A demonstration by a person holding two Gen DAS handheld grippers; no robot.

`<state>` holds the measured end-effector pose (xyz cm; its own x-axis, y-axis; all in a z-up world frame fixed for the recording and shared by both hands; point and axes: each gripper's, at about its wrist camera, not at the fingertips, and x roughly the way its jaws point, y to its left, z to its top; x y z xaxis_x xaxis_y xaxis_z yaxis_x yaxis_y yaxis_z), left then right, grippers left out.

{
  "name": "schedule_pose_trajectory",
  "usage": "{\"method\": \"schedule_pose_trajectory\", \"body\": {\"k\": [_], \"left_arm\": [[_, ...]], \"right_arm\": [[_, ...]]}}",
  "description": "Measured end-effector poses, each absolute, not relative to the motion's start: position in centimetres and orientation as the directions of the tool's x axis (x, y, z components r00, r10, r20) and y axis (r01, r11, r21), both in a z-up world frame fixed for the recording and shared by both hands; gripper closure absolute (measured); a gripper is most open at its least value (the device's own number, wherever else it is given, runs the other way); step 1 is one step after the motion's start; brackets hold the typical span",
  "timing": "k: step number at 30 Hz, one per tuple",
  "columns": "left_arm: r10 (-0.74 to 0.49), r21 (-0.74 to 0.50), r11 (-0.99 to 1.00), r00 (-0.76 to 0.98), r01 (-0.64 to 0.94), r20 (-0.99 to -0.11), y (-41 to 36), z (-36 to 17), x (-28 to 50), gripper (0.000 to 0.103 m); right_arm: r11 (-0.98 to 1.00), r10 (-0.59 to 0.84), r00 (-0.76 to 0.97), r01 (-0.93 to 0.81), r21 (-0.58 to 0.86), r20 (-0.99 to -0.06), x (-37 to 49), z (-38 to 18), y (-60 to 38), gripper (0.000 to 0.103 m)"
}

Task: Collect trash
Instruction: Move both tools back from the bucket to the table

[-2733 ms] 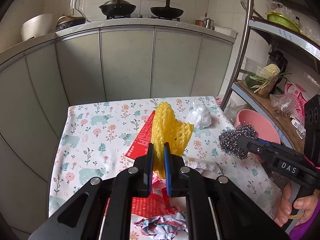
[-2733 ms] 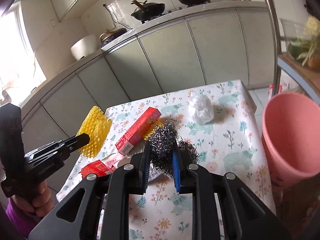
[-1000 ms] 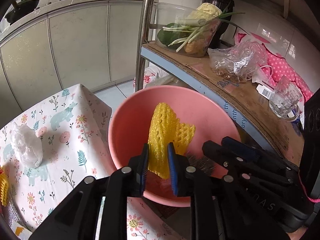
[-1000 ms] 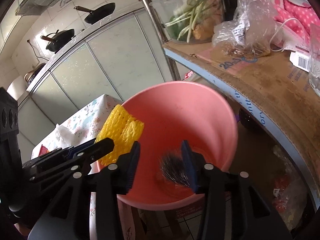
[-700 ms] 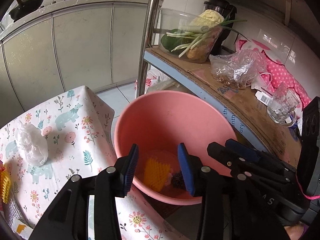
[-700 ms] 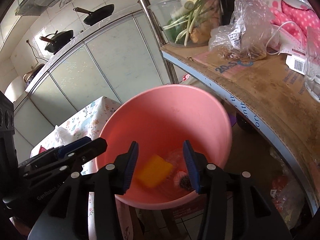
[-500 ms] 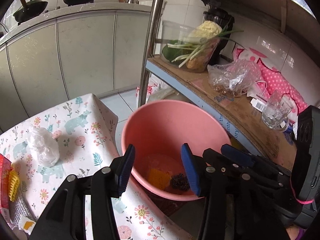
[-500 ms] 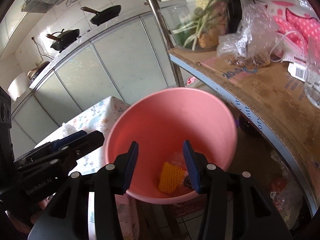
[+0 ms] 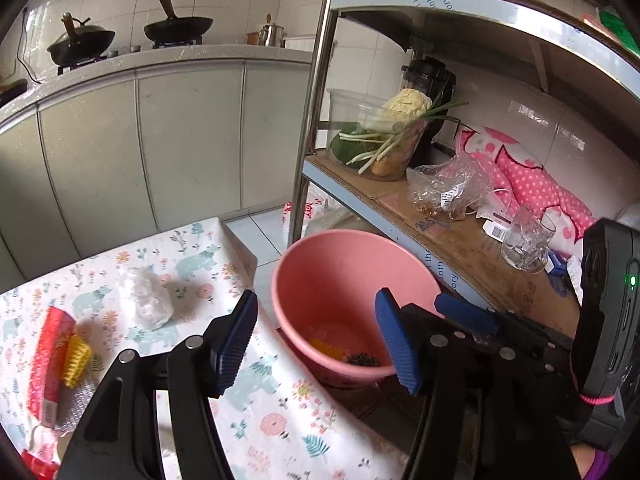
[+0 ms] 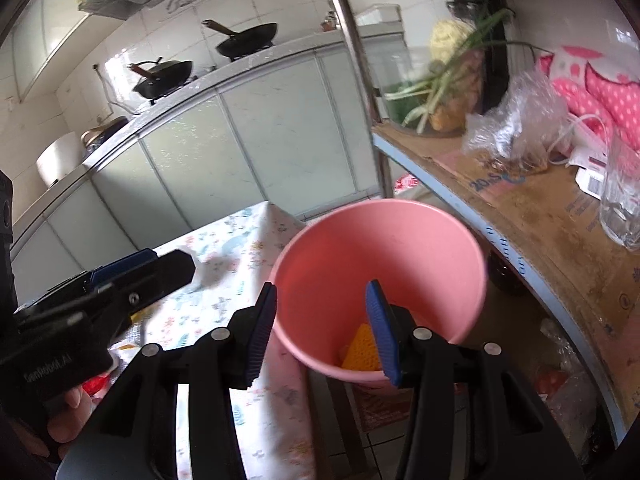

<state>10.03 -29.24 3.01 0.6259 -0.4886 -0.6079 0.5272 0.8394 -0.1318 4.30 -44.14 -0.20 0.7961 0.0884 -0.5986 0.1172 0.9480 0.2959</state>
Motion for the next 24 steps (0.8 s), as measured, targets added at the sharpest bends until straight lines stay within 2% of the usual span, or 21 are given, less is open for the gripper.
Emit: {"method": "schedule_pose_trajectory", "body": {"k": [15, 24], "left_arm": [[-0.336, -0.048, 0.92, 0.719, 0.389, -0.608, -19.0, 3.4, 5.1, 0.041], [-0.26, -0.041, 0.954, 0.745, 0.298, -0.614, -13.8, 2.9, 4.5, 0.041]], "right_arm": [[0.963, 0.208, 0.771, -0.053, 0.265, -0.602, 2.5, 1.4, -35.5, 0.056], [0.961, 0.248, 0.743, -0.106, 0.257, -0.622, 2.3, 1.4, -31.8, 0.056]]}}
